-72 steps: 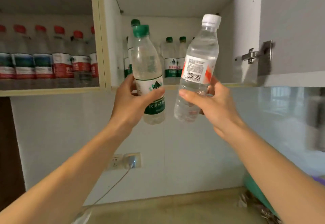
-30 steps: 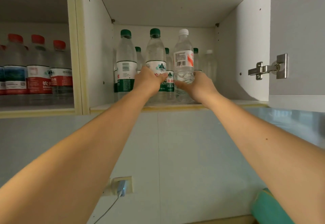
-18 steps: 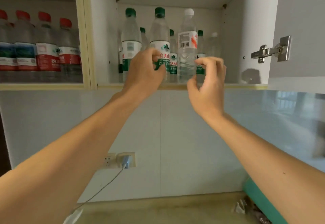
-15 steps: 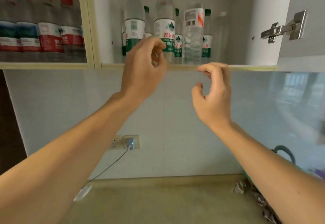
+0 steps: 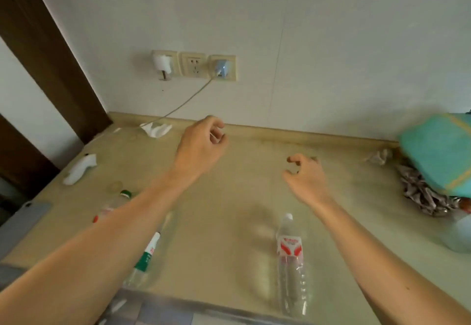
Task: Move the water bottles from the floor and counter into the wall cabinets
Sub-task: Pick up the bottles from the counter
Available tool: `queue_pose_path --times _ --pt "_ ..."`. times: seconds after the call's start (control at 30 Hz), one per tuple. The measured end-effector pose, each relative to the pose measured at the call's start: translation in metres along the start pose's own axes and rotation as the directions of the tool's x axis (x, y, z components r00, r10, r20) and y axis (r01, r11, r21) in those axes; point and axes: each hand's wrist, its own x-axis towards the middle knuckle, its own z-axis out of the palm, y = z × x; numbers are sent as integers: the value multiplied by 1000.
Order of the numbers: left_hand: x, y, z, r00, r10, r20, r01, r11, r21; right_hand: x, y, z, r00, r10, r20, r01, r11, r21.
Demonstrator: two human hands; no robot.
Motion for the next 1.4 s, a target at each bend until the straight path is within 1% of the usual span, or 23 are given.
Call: queue_pose_path --times 0.07,0.1,0.17,0.23,0.27,0.33,0.43,0.53,0.6,0.7,0.8,0.93,1.07,1.17,1.27,1.4 --pt "-24 -31 15 982 -174 75 171 984 48 -5 25 28 988 131 87 -129 991 -31" --pt "-34 -46 21 955 -272 116 263 961 86 -7 37 40 974 194 118 -190 981 -48" --pt "-53 -77 28 867 -461 188 417 879 230 -10 58 58 937 309 163 -297 950 -96" --pt "-72 -103 29 772 -606 192 498 764 410 -13 75 71 892 401 209 -391 916 -88" --pt "-80 -113 28 740 -649 178 516 717 470 -15 81 75 870 433 236 -430 900 -64" --pt "-96 -130 26 702 -693 161 545 669 506 -18 90 83 842 466 272 -477 879 -32" --pt "-107 -147 24 691 -701 177 523 653 548 -23 94 93 840 487 241 -508 861 31" --pt "-109 -158 22 706 -681 194 489 668 561 -26 91 100 827 512 230 -543 834 94" --pt "-109 -165 20 709 -678 192 491 671 555 -28 90 104 818 527 229 -562 817 127" --pt "-110 -177 16 707 -677 205 492 679 544 -32 82 117 831 506 229 -544 826 148" --pt "-110 -187 14 719 -652 241 462 707 535 -37 68 133 844 490 217 -528 831 175" --pt "-106 -194 16 714 -628 309 463 755 464 -40 54 154 853 470 228 -512 837 190" --pt "-107 -197 22 687 -604 403 489 795 358 -39 40 170 864 441 242 -494 836 238" --pt "-105 -198 23 679 -589 438 508 808 299 -38 30 179 856 445 264 -509 814 280" --pt "-104 -198 23 677 -584 448 520 810 270 -37 20 186 837 477 268 -546 762 349" --pt "-104 -198 25 648 -581 492 561 801 208 -36 13 191 850 463 251 -526 748 404"
